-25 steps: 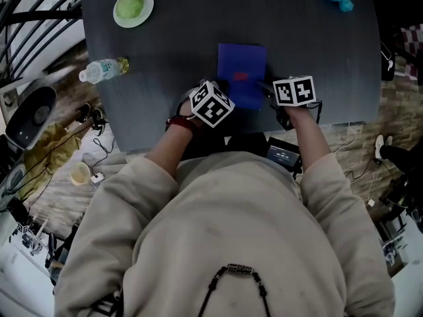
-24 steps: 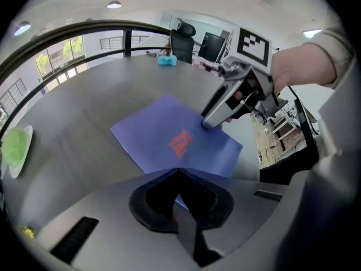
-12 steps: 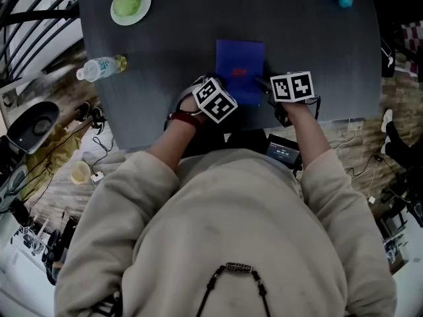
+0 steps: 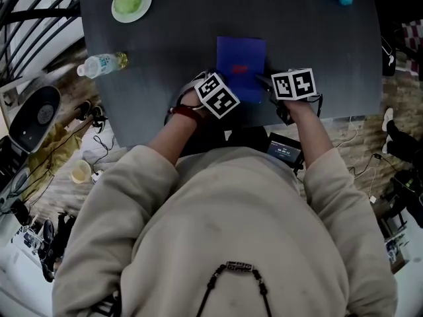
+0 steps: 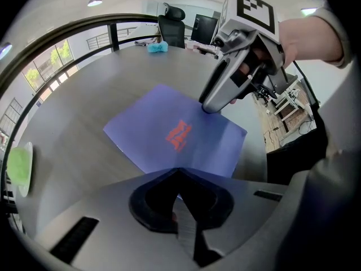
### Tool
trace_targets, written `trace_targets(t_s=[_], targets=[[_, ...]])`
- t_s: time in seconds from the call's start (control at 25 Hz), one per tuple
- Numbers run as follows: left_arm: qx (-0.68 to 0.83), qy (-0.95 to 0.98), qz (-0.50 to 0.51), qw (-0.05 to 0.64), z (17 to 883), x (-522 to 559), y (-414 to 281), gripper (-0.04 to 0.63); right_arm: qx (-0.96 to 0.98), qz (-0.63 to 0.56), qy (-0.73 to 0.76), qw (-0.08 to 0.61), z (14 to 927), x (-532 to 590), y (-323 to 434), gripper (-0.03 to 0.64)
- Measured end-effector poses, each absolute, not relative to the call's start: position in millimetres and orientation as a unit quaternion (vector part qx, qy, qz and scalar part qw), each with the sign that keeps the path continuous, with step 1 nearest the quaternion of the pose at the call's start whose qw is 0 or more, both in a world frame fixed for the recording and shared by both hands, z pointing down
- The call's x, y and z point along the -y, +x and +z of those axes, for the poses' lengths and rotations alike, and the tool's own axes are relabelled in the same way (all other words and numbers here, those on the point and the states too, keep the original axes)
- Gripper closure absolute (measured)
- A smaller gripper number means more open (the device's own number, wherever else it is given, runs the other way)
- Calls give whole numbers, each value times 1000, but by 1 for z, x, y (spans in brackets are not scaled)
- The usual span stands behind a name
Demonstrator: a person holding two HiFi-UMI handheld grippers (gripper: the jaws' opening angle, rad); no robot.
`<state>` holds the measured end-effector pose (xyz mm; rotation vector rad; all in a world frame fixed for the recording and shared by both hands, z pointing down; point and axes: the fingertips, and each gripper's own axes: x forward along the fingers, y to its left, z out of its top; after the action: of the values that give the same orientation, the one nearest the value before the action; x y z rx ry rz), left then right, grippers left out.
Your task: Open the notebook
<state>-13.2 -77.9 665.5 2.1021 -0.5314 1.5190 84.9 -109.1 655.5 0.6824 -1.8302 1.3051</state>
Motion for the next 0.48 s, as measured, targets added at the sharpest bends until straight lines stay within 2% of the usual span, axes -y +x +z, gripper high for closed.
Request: trace_targets(t_s=[0.48], targets=[[206,768,546,264,665,81,-12,595,769,514,225,307,594,109,47,483]])
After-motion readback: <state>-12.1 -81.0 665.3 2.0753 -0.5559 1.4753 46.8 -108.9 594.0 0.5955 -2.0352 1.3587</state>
